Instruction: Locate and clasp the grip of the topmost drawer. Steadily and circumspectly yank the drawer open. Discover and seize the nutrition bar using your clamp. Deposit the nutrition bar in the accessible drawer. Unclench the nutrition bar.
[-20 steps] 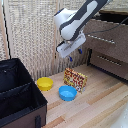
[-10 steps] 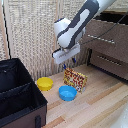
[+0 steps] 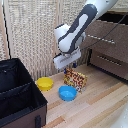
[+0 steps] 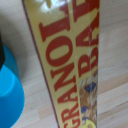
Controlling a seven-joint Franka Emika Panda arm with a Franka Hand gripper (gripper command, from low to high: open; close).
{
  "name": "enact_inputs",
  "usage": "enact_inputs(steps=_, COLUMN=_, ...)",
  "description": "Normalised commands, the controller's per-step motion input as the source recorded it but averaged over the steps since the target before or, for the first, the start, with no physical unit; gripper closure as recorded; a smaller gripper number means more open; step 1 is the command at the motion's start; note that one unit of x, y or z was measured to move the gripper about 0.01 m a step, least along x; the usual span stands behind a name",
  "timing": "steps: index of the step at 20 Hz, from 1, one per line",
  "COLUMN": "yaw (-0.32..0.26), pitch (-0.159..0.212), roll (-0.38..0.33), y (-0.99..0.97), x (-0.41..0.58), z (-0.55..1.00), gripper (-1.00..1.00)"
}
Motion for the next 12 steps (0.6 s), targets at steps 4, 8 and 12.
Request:
enact_inputs(steps=4, yaw=0.15, pitch=0.017, roll=0.0, y=-0.39, x=-0.364, z=-0.39, gripper=-1.0)
enact_inputs(steps=8, yaw=0.035, pitch=0.007, roll=0.042, y=-0.14, x=-0.009, z=-0.13, gripper=1.0)
enact_inputs(steps=12, yaw=0.0, pitch=0.0, roll=0.0, y=-0.01, x=-0.001, z=0.0, gripper=1.0)
